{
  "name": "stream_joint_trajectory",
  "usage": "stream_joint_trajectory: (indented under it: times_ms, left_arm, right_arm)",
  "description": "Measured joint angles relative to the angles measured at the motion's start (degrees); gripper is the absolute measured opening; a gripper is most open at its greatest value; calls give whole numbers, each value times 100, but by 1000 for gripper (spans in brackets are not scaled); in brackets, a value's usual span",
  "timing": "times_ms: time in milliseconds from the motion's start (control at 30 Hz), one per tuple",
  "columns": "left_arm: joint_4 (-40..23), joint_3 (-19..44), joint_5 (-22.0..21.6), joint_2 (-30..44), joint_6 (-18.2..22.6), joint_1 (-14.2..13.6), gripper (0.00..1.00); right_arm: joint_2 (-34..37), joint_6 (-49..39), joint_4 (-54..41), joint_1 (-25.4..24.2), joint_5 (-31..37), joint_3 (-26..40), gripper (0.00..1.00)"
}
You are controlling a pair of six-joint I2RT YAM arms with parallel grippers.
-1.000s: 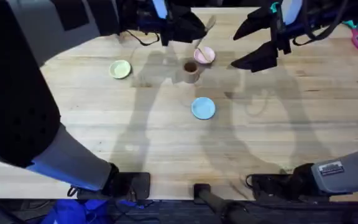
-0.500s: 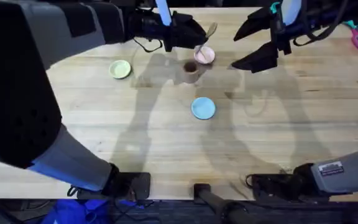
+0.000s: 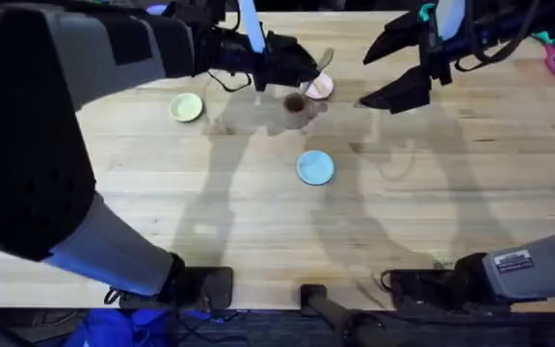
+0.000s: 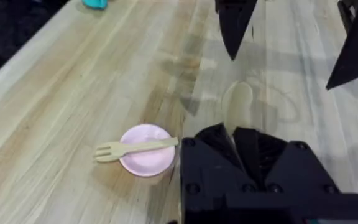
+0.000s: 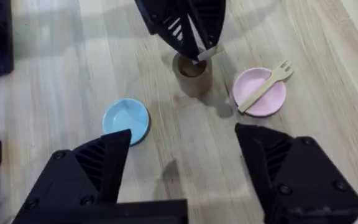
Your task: Pick up a utensil and set it on the pink plate, then put the other utensil in the container.
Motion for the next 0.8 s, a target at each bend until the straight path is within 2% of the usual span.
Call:
stream_joint_trajectory:
  times_ms: [233,800]
  left_arm:
    - [470,-413,-2,0,0,0,42]
    - [510,-576,-79,0,-2,0,42]
  right_arm:
    - [0,8,-59,0,0,0,996]
    - [0,15,-154,0,0,0,997]
